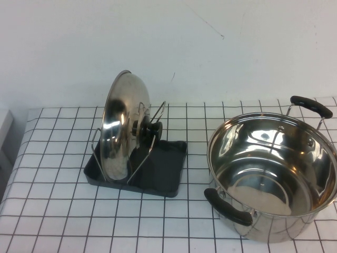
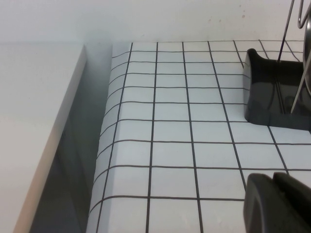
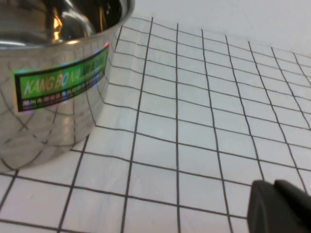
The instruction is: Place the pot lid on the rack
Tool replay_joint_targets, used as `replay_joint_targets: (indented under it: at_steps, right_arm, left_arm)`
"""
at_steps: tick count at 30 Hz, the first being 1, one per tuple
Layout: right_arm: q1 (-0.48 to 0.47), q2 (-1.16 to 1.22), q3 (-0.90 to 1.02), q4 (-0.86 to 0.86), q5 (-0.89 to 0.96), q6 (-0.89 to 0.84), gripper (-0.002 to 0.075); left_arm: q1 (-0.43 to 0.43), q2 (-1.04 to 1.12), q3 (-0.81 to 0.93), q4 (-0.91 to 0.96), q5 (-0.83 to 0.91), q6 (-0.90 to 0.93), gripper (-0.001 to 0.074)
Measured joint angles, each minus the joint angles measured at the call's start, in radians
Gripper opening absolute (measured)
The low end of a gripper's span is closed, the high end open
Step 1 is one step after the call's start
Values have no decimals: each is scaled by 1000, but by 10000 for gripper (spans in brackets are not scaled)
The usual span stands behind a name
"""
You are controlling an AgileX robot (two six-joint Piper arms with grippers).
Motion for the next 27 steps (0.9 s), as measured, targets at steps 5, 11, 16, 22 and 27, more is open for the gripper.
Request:
replay_joint_targets:
  at_steps: [5,11,16,22,27]
  right_arm:
    - [0,0,0,2,0,119,-1]
    - [0,0,0,2,0,182,-1]
    - [11,0,0,2,0,190,-1]
    - [41,0,0,2,-2,190,-1]
    - [43,0,2,2,-6,190,-1]
  left_arm:
    - [0,0,0,0,0,0,-1]
    - [0,0,0,0,0,0,-1]
    - [0,0,0,0,0,0,-1]
    - [0,0,0,0,0,0,-1]
    - [0,0,0,0,0,0,-1]
